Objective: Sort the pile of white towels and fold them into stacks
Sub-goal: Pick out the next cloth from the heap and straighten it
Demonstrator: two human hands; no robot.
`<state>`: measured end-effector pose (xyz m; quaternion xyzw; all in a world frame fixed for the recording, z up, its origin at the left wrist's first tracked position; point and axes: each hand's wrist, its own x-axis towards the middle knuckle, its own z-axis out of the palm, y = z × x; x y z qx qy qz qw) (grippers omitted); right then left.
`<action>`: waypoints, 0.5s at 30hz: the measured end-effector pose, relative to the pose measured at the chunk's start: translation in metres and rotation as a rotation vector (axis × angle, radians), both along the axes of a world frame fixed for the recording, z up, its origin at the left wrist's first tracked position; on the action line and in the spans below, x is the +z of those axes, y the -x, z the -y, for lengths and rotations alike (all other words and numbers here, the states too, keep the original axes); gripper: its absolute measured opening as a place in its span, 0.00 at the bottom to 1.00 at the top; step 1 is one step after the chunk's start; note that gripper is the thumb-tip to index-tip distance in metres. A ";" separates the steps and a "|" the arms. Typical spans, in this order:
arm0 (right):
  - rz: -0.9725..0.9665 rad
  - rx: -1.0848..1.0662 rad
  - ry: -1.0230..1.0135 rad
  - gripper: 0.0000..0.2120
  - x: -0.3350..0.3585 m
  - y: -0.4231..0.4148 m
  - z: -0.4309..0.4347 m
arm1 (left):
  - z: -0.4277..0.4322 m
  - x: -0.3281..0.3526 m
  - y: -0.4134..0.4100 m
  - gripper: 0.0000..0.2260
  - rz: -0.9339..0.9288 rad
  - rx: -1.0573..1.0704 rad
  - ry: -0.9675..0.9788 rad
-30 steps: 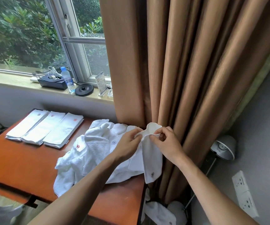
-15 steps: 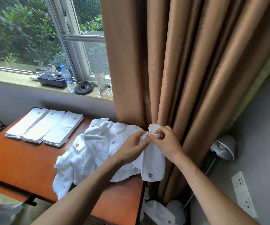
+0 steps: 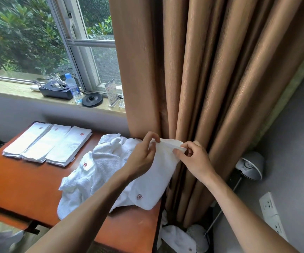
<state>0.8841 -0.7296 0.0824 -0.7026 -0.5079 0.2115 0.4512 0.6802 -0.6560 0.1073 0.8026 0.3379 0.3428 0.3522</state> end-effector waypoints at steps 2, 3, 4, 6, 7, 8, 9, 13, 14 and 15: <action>0.038 -0.010 -0.020 0.09 0.001 -0.004 -0.001 | -0.005 0.001 0.003 0.07 -0.010 0.005 -0.008; 0.043 -0.006 -0.032 0.09 0.003 -0.005 -0.002 | -0.007 0.001 0.005 0.07 -0.020 0.009 -0.015; 0.030 0.008 -0.041 0.10 0.004 -0.005 -0.003 | -0.008 0.001 0.007 0.07 -0.027 0.016 -0.022; -0.046 0.049 -0.045 0.10 0.007 -0.004 -0.004 | -0.010 -0.001 0.011 0.07 -0.032 0.047 -0.026; -0.090 0.064 -0.036 0.10 0.009 -0.003 -0.005 | -0.011 -0.002 0.014 0.07 -0.041 0.065 -0.024; -0.126 0.070 -0.032 0.09 0.010 -0.001 -0.005 | -0.012 -0.003 0.016 0.07 -0.054 0.080 -0.021; -0.152 0.066 -0.038 0.10 0.011 0.000 -0.005 | -0.014 -0.004 0.018 0.06 -0.064 0.089 -0.017; -0.226 0.039 -0.079 0.13 0.017 0.009 -0.007 | -0.018 -0.005 0.025 0.05 -0.054 0.115 -0.003; -0.241 0.042 -0.079 0.14 0.017 0.011 -0.008 | -0.018 -0.005 0.026 0.05 -0.045 0.124 0.004; -0.247 0.049 -0.075 0.14 0.017 0.013 -0.009 | -0.017 -0.005 0.028 0.05 -0.031 0.134 0.020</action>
